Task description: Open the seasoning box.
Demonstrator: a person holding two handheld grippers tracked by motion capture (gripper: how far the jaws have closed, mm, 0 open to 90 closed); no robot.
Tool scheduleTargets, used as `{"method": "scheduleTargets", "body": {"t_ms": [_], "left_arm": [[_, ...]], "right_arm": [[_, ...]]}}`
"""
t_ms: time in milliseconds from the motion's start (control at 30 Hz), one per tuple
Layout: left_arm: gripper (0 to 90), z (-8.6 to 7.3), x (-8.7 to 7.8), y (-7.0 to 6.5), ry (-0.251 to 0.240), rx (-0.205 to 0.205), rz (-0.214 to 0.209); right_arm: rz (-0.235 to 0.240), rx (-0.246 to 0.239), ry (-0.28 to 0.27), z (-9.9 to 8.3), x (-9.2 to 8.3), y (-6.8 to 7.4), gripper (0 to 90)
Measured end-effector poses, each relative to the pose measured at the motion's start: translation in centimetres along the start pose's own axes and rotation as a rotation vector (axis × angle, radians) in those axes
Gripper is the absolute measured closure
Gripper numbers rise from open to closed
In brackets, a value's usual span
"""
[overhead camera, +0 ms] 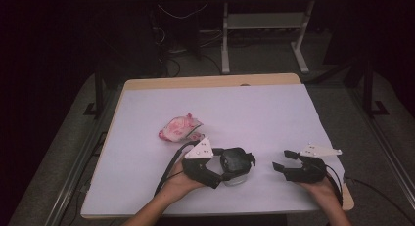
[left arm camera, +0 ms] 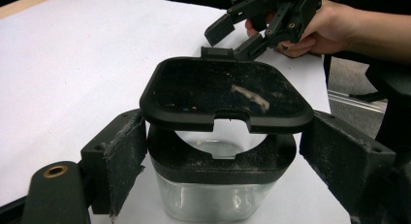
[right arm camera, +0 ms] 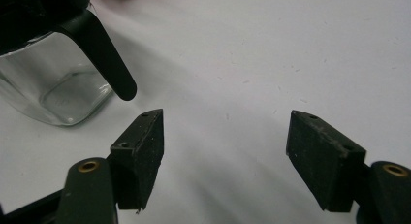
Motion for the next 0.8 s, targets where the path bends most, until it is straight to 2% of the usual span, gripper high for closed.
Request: {"method": "scheduleTargets", "body": {"t_ms": [100, 200, 433, 800], "left_arm": [[17.7, 0.28, -0.16, 0.0, -0.01, 0.011, 0.0], [22.4, 0.64, -0.3, -0.23, -0.035, -0.002, -0.019], [25.0, 0.41, -0.29, -0.26, -0.026, 0.021, -0.024], [44.2, 0.35, -0.21, -0.94, -0.023, 0.026, -0.063]], "right_arm": [[0.001, 0.002, -0.001, 0.0, -0.01, -0.01, 29.3], [0.001, 0.003, -0.001, 0.0, -0.01, -0.01, 29.3], [0.002, -0.004, -0.001, 0.0, -0.01, 0.01, 29.3], [0.003, -0.003, -0.002, 0.01, -0.01, 0.04, 29.3]]}}
Point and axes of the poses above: each handheld gripper's, and its own axes: x roughly forward along the jaws, z roughly out of its top, y roughly to its left, the point moved 9 cm from there along x, roughly forward along the jaws, and after that the axes turned 1 degree about -z, right-handed, at the moved point
